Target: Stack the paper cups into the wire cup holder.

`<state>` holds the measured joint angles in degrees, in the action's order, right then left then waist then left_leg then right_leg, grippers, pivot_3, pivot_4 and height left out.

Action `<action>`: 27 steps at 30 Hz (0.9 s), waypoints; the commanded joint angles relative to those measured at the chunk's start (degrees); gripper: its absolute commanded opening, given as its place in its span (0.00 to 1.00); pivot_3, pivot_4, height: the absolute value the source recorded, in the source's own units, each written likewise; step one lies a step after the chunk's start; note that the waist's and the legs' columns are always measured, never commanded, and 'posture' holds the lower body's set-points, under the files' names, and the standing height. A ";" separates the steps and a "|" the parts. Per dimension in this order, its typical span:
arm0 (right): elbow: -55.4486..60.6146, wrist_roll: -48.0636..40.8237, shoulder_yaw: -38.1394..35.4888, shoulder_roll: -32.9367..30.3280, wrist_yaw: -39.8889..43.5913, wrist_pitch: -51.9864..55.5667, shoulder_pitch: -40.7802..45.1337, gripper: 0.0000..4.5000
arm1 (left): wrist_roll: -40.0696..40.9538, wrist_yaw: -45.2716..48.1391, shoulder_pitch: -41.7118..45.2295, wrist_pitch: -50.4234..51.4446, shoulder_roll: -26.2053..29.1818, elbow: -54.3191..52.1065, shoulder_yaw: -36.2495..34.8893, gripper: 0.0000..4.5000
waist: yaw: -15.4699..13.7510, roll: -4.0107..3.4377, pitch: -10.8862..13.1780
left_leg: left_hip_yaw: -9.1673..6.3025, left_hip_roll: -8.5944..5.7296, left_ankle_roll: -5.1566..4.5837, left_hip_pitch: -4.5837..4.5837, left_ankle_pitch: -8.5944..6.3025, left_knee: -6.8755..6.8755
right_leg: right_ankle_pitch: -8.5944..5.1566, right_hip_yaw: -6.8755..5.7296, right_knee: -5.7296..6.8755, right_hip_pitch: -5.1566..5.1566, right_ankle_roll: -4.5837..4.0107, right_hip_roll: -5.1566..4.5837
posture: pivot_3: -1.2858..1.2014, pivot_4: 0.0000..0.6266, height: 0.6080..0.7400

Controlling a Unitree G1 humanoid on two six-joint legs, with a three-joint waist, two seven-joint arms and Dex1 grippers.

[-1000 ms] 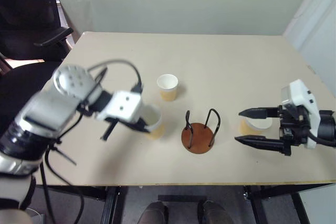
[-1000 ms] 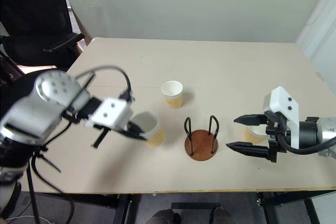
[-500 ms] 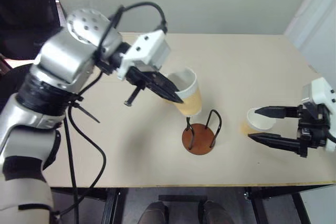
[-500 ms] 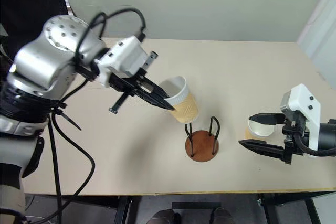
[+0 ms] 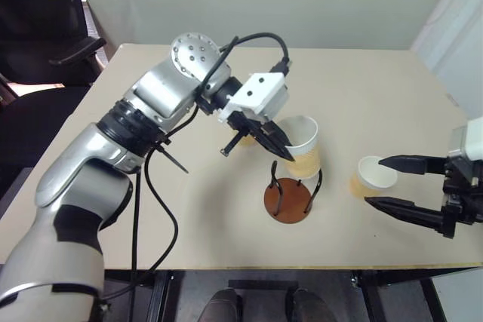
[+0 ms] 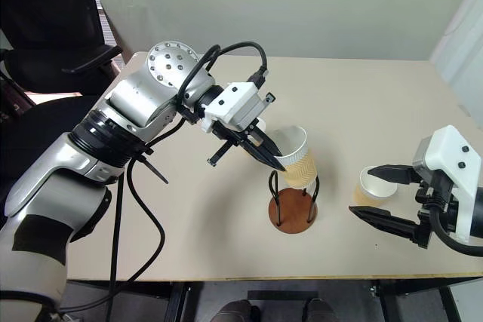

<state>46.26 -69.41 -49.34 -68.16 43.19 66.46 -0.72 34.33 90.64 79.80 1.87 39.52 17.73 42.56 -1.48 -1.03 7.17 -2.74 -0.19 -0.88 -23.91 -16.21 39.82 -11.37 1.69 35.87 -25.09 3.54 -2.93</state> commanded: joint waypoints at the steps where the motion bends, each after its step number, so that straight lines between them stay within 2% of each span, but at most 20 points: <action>1: 0.66 -1.28 -3.59 -0.21 -0.90 -0.33 -0.65 0.86 | -0.37 1.86 0.10 -3.28 1.04 -2.29 2.86 0.01 | -0.01 0.00 0.00 | -0.01 0.00 -0.02 -0.04 -0.02 0.07 | 0.00 0.00 0.00 0.00 0.03 0.00 | 0.52 0.24 1.00; 6: -0.38 0.59 -3.77 -1.85 0.45 -0.87 -1.13 0.86 | -5.14 1.86 -0.73 -9.04 0.49 -2.04 6.98 0.01 | -0.01 0.00 0.00 | 0.00 -0.02 -0.08 -0.08 -0.05 0.24 | 0.05 0.02 0.01 0.03 0.13 -0.01 | 0.52 0.24 1.00; 12: -3.38 5.89 -6.03 -5.15 5.78 -0.92 -1.45 0.86 | -10.53 1.86 -2.43 -11.55 -3.42 -0.83 5.80 0.01 | -0.28 0.00 0.00 | -0.01 -0.07 -0.12 -0.09 -0.04 0.29 | 0.07 0.02 0.02 0.07 0.16 -0.06 | 0.52 0.24 1.00; 16: -4.53 9.15 -6.37 -5.98 8.42 -1.55 -1.48 0.86 | -12.00 1.86 -3.43 -10.95 -4.95 -1.14 4.00 0.21 | -0.25 -0.03 -0.02 | 0.01 -0.07 -0.13 -0.09 -0.05 0.27 | 0.07 0.01 0.02 0.07 0.16 -0.06 | 0.52 0.24 1.00; 21: -4.76 11.67 -3.99 -5.90 8.51 -2.88 -0.72 0.86 | -12.82 1.86 -3.75 -11.24 -6.53 -0.70 0.32 0.61 | -0.26 -0.04 -0.03 | 0.01 -0.07 -0.14 -0.08 -0.05 0.29 | 0.07 0.01 0.04 0.07 0.16 -0.06 | 0.52 0.24 1.00; 27: -6.68 19.60 5.08 -7.87 8.23 -6.57 -1.83 0.86 | -11.56 1.86 -3.86 -7.16 -6.34 0.37 -7.46 0.61 | -0.21 -0.07 -0.04 | 0.03 -0.07 -0.14 -0.06 -0.05 0.30 | 0.08 0.02 0.07 0.07 0.17 -0.06 | 0.52 0.24 1.00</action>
<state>40.11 -52.68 -45.46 -74.80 51.21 61.63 -2.28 22.06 90.69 75.45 -6.63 32.84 18.03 38.67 -1.69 -1.11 7.13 -2.72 -0.26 -1.02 -23.97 -16.25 40.12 -11.29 1.69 35.93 -25.02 3.71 -2.98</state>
